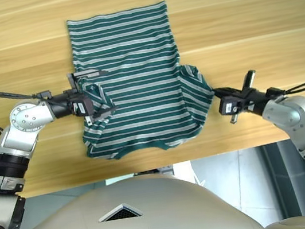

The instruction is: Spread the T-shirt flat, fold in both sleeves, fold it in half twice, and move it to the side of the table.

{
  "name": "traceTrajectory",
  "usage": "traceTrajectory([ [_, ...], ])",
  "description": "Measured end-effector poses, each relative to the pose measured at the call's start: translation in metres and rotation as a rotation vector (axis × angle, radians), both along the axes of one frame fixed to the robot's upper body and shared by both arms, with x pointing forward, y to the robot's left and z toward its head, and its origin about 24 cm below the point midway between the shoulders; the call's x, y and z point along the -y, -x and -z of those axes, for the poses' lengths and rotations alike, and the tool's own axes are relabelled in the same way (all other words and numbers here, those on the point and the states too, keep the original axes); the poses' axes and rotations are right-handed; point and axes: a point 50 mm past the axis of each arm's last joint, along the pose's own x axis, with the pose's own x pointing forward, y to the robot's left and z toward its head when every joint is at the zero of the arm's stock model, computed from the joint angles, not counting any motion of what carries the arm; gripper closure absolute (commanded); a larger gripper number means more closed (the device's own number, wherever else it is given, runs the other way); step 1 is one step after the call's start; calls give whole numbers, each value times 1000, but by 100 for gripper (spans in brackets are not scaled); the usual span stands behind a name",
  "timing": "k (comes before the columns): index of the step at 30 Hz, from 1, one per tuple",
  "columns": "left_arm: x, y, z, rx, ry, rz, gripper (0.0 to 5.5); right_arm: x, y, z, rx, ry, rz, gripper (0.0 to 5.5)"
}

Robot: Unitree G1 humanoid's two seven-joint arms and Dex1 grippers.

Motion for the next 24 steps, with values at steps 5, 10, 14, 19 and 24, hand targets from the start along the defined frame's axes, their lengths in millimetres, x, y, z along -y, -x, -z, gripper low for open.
traceTrajectory([
  [5,0,0,1,-1,0,-1,10,-18,-4,-19,77,-130,-58,548],
  [10,-1,0,4,-2,-17,-10,10,-29,-2,-19,73,-202,-78,548],
  [14,-3,-1,5,-5,-17,-20,10,-39,0,-14,60,-238,-93,548],
  [19,-3,-1,6,-7,-18,-22,10,-64,-1,-5,24,-298,-160,548],
  [24,-2,-1,6,-8,-15,-23,10,-83,-8,-1,26,-346,-177,548],
])
